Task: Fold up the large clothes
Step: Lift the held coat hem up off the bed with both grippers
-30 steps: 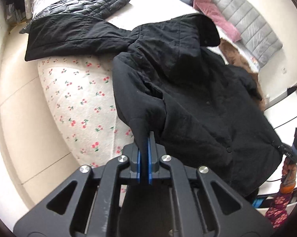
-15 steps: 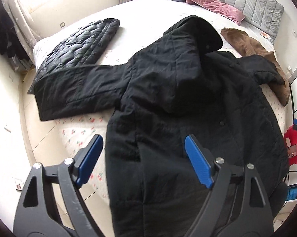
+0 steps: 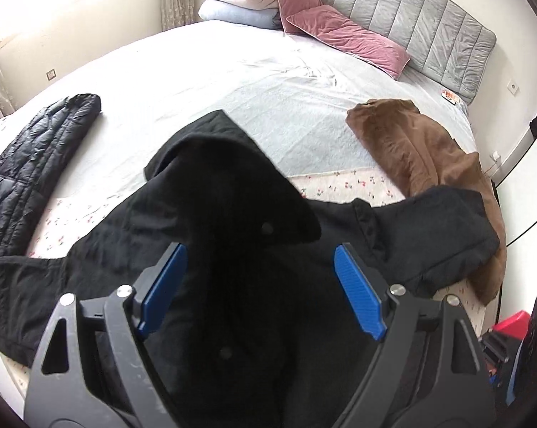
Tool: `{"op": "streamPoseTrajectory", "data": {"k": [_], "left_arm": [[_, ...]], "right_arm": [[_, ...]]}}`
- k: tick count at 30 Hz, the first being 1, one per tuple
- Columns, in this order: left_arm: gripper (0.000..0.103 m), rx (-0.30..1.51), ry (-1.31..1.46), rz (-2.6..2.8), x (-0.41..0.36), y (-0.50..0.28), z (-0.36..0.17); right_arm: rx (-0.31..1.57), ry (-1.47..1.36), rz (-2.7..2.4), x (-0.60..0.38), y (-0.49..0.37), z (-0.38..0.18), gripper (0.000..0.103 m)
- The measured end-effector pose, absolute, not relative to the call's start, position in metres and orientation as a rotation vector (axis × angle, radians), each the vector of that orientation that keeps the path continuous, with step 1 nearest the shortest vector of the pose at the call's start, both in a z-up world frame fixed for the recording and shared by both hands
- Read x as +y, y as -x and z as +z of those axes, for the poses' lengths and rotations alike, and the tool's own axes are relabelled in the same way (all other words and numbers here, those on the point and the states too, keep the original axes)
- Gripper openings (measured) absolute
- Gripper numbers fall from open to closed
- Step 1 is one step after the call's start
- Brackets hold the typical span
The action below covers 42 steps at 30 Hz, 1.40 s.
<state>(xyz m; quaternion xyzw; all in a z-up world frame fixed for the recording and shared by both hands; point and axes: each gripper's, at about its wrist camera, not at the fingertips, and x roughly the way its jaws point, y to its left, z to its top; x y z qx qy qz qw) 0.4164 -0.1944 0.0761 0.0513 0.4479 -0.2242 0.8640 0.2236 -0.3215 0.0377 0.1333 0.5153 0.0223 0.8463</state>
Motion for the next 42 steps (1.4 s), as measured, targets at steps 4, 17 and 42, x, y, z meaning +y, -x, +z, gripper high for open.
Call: {"op": "streamPoseTrajectory", "data": {"k": [4,17,42], "left_arm": [[0.064,0.926,-0.107,-0.437,-0.231,-0.450,0.056],[0.003,0.841,-0.005,-0.462,-0.071,-0.400,0.091],[0.065,1.163,-0.101,-0.271,0.031,-0.500,0.008]], "right_arm": [[1.089,-0.290,0.057,-0.328,-0.247,0.022,0.067],[1.064,-0.345,0.069,-0.323,-0.297,0.014,0.067],[1.099,-0.237,0.114,-0.168,-0.568,0.004,0.068]]}}
